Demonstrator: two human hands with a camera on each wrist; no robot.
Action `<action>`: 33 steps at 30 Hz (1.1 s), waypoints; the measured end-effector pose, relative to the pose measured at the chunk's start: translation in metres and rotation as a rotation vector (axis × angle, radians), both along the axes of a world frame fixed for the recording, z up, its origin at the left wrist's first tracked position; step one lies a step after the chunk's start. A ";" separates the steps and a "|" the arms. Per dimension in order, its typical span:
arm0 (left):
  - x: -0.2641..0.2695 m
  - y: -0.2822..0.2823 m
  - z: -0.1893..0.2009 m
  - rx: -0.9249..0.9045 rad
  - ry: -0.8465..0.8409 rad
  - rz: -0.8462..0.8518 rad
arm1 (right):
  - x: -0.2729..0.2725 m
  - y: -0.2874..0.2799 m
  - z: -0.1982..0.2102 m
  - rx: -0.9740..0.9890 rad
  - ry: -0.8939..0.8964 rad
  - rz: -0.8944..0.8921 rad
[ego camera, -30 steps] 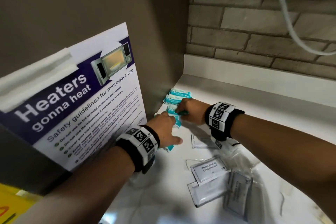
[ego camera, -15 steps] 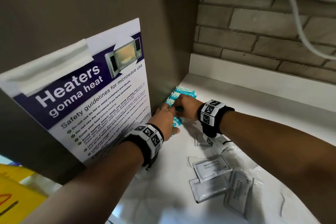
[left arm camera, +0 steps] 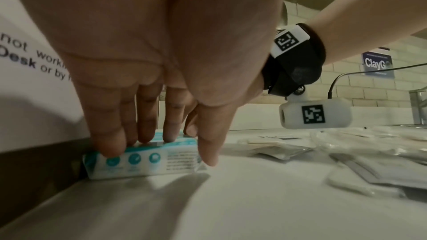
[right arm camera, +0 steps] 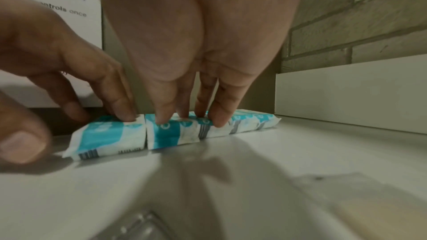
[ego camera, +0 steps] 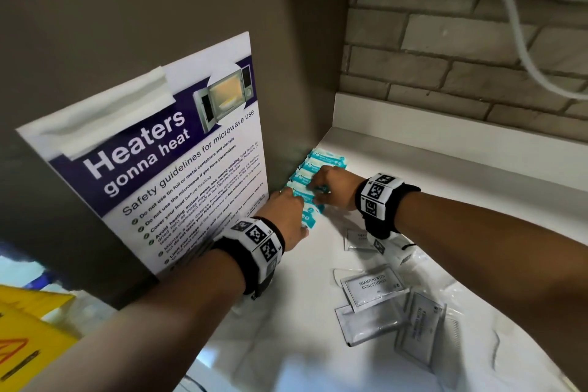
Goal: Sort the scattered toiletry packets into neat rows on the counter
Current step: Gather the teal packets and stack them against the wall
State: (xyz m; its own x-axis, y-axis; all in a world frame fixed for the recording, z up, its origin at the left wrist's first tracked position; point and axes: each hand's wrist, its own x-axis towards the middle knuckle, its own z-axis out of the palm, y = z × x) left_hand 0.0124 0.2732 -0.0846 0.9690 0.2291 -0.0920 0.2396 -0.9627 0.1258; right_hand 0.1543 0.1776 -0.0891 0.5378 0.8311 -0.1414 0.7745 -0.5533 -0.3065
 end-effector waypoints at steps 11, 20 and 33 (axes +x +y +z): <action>0.007 0.005 -0.001 0.036 -0.021 0.013 | -0.002 0.013 0.000 0.013 -0.025 -0.041; 0.011 0.007 0.000 0.024 -0.010 0.061 | 0.000 0.012 0.007 -0.056 -0.051 0.015; 0.010 0.006 0.004 0.001 0.027 0.042 | 0.000 0.009 0.006 -0.096 -0.025 0.014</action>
